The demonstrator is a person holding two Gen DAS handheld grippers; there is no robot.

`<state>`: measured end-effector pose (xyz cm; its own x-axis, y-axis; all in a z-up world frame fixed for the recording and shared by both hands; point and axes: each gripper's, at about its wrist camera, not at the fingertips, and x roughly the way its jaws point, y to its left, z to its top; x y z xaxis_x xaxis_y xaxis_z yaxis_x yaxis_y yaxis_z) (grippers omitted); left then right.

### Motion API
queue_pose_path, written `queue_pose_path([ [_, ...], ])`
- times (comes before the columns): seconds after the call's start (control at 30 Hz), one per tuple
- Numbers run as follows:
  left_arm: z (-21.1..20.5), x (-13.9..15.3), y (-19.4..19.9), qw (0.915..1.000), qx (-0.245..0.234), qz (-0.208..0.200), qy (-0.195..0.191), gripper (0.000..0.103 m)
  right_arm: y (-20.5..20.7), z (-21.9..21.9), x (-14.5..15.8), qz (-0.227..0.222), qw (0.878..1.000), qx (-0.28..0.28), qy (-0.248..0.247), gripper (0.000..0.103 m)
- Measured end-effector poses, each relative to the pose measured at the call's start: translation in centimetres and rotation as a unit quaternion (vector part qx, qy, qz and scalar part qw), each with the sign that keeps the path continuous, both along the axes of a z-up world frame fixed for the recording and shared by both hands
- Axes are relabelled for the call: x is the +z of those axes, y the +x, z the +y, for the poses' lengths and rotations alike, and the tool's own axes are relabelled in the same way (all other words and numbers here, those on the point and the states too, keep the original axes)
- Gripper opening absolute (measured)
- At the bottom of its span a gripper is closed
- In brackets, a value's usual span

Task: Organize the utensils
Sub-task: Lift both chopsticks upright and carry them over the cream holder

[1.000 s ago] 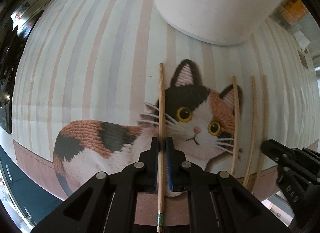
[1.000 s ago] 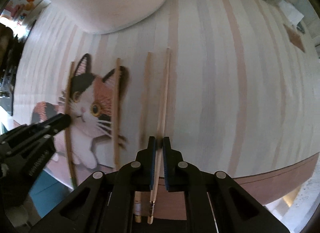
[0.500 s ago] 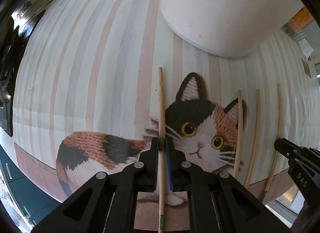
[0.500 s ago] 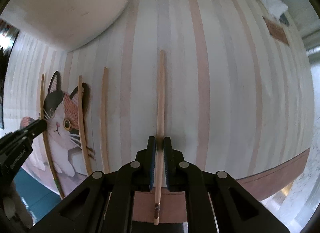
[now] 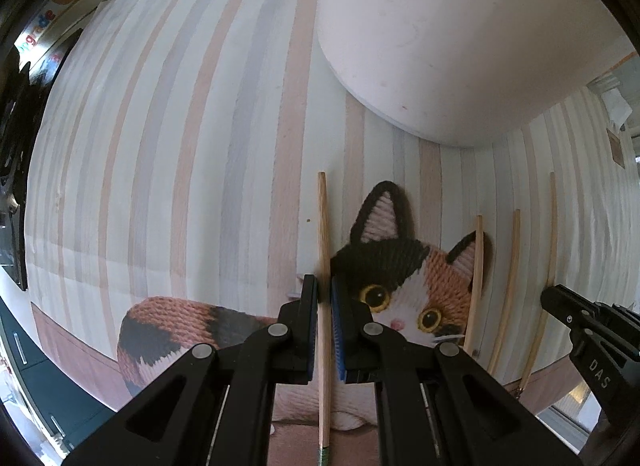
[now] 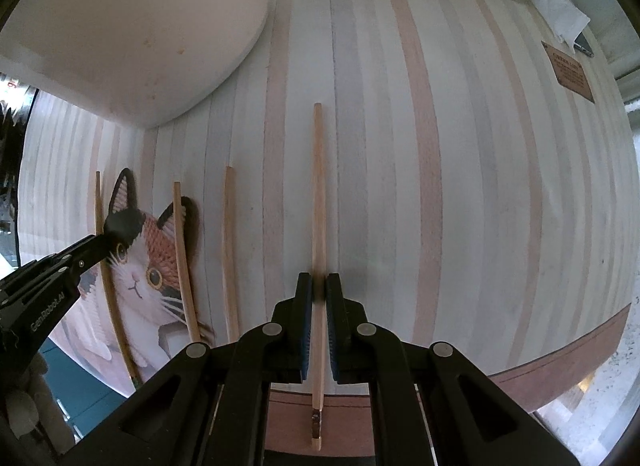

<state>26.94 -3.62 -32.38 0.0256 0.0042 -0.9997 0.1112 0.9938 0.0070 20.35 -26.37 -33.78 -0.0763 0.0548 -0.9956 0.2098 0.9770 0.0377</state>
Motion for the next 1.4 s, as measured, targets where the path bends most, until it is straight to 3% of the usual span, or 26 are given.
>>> queue_pose_path([
  [0.47,-0.1,-0.5,0.1,1.0000,-0.004,0.001,0.000,0.005,0.6,5.3,-1.4,-0.001,0.999,0.021,-0.037,0.010],
  [0.67,0.4,-0.2,-0.1,0.9998,0.012,-0.013,0.003,0.004,-0.1,5.8,-1.7,-0.019,0.999,0.002,-0.031,0.007],
  [0.9,1.7,4.1,-0.5,0.9958,0.043,-0.081,0.002,0.004,-1.3,5.1,0.7,-0.062,0.998,-0.019,-0.027,0.007],
  [1.13,2.9,9.9,-0.9,0.9827,0.075,-0.169,0.002,0.004,-2.8,5.3,5.7,-0.138,0.990,-0.025,-0.029,0.007],
  [1.4,6.0,15.0,-1.1,0.9685,0.100,-0.228,-0.010,0.004,-2.3,5.4,11.9,-0.230,0.972,-0.028,-0.028,0.007],
])
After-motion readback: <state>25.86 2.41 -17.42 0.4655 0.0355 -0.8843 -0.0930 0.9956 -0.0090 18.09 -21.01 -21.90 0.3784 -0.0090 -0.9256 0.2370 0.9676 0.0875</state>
